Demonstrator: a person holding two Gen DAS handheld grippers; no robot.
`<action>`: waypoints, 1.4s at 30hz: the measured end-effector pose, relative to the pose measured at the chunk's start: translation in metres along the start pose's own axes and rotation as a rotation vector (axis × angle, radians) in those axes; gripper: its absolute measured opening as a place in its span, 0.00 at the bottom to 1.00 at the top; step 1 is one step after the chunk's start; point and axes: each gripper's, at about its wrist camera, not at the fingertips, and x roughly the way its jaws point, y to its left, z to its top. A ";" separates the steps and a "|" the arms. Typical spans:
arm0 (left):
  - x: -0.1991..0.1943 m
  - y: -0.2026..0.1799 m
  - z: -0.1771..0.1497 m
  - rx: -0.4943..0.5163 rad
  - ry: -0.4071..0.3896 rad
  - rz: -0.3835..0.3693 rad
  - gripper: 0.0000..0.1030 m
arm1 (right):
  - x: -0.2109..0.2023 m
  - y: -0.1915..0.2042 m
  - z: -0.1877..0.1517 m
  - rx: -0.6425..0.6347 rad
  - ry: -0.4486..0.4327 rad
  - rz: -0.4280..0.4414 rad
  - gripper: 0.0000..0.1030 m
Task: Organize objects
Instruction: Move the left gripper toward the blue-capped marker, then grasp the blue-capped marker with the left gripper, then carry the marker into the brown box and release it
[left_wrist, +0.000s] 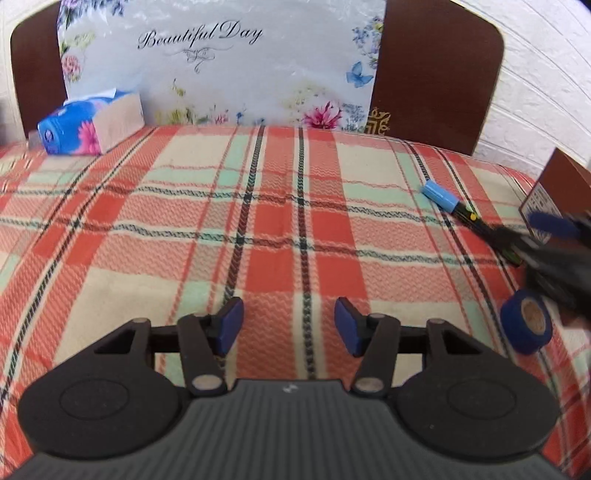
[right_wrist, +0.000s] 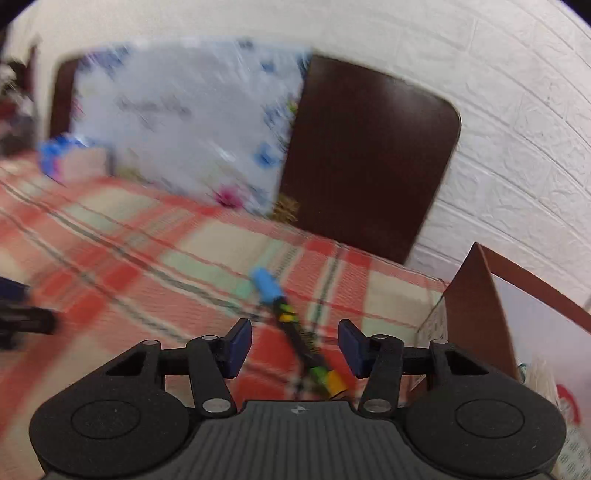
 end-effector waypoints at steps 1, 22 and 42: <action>0.000 0.000 -0.002 0.013 -0.011 -0.001 0.57 | 0.018 -0.001 -0.002 -0.011 0.053 -0.020 0.49; -0.024 -0.011 -0.021 -0.192 0.219 -0.367 0.59 | -0.078 0.020 -0.075 0.538 0.227 0.651 0.16; -0.075 -0.234 0.083 0.251 0.043 -0.531 0.22 | -0.130 -0.122 -0.085 0.667 -0.218 0.281 0.16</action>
